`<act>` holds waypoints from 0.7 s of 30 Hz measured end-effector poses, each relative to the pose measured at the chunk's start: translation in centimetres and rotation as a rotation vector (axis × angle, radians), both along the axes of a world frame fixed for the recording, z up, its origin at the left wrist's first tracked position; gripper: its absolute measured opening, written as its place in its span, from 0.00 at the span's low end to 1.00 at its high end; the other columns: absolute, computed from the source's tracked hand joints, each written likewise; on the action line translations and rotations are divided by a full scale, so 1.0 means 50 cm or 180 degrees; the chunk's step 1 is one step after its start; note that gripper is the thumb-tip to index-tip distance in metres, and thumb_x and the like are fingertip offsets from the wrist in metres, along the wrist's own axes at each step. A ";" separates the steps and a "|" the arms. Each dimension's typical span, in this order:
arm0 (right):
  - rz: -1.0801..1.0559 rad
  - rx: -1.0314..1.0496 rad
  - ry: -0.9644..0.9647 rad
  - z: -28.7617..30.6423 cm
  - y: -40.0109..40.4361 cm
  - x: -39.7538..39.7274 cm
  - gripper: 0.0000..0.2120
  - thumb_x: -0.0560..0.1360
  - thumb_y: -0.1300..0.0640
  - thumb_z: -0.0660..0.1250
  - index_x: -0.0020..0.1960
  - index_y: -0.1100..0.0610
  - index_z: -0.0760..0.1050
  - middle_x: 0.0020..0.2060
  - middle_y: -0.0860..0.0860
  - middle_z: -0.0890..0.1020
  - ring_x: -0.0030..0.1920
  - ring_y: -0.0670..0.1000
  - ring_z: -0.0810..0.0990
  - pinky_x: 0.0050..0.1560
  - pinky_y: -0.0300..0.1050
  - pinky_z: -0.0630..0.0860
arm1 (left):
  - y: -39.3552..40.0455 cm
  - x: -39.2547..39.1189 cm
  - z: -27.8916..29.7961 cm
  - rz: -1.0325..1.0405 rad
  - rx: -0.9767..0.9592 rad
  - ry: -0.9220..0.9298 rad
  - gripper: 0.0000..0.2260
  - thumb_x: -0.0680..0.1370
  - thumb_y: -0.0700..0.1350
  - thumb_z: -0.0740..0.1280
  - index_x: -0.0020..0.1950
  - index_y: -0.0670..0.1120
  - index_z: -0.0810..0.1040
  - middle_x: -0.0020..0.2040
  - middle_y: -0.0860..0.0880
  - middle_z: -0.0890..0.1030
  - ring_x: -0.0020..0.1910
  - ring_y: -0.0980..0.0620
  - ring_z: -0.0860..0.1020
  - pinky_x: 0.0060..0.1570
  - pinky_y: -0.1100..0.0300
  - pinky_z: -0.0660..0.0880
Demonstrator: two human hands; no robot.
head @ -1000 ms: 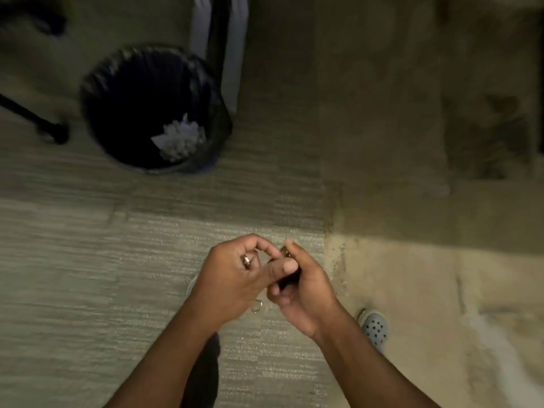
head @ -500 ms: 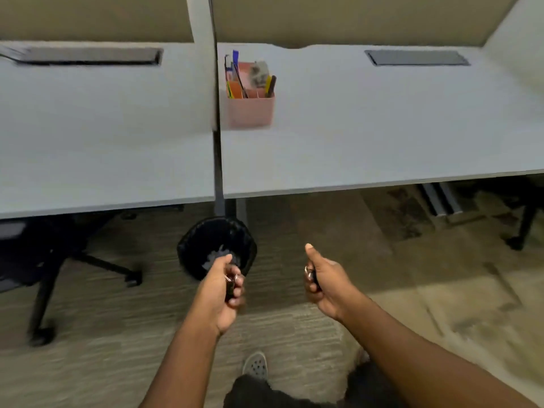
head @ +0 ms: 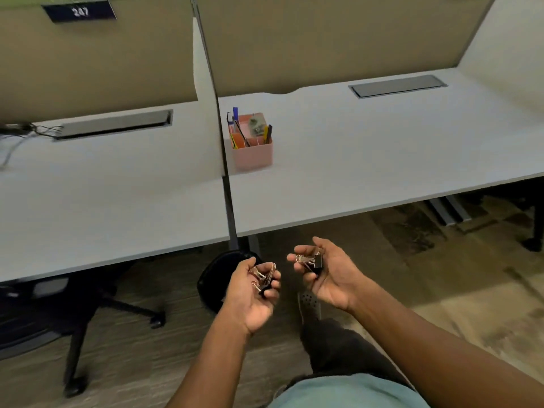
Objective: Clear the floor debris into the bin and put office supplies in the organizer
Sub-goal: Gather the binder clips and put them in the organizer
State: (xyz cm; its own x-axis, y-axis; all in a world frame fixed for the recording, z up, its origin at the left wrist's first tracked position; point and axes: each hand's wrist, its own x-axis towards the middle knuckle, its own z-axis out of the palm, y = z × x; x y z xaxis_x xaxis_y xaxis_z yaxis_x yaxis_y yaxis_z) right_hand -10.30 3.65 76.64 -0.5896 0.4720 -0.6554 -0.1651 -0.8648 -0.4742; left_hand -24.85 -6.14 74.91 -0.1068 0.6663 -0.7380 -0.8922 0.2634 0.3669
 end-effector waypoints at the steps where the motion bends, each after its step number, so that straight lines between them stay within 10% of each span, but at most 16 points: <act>1: -0.0009 -0.0055 0.0125 0.003 0.013 -0.010 0.18 0.80 0.48 0.57 0.53 0.62 0.76 0.45 0.61 0.83 0.33 0.52 0.80 0.24 0.36 0.71 | 0.013 -0.006 -0.001 0.0005 0.0004 0.0000 0.16 0.78 0.53 0.60 0.42 0.42 0.77 0.35 0.43 0.76 0.27 0.52 0.71 0.17 0.66 0.64; 15: -0.0170 -0.0357 -0.0283 -0.025 0.404 -0.184 0.14 0.76 0.49 0.67 0.35 0.56 0.71 0.29 0.54 0.77 0.24 0.48 0.70 0.20 0.35 0.60 | 0.426 -0.163 0.032 0.0196 -0.0327 0.0953 0.22 0.77 0.57 0.66 0.27 0.48 0.72 0.25 0.48 0.70 0.21 0.53 0.64 0.18 0.66 0.56; 21: 0.0075 0.0225 -0.0855 -0.061 0.631 -0.255 0.14 0.76 0.53 0.68 0.36 0.56 0.68 0.28 0.53 0.77 0.24 0.47 0.67 0.22 0.37 0.58 | 0.636 -0.246 0.045 -0.0617 -0.0811 0.3541 0.26 0.75 0.66 0.59 0.30 0.46 0.71 0.25 0.50 0.71 0.24 0.54 0.67 0.25 0.62 0.62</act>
State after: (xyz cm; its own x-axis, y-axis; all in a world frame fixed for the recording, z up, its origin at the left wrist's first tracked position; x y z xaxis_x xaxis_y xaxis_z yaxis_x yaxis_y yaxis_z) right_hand -23.05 35.20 73.62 -0.4104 0.5105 -0.7556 -0.0055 -0.8300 -0.5577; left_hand -37.15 25.64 77.15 -0.6940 0.5879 -0.4156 -0.0461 0.5398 0.8405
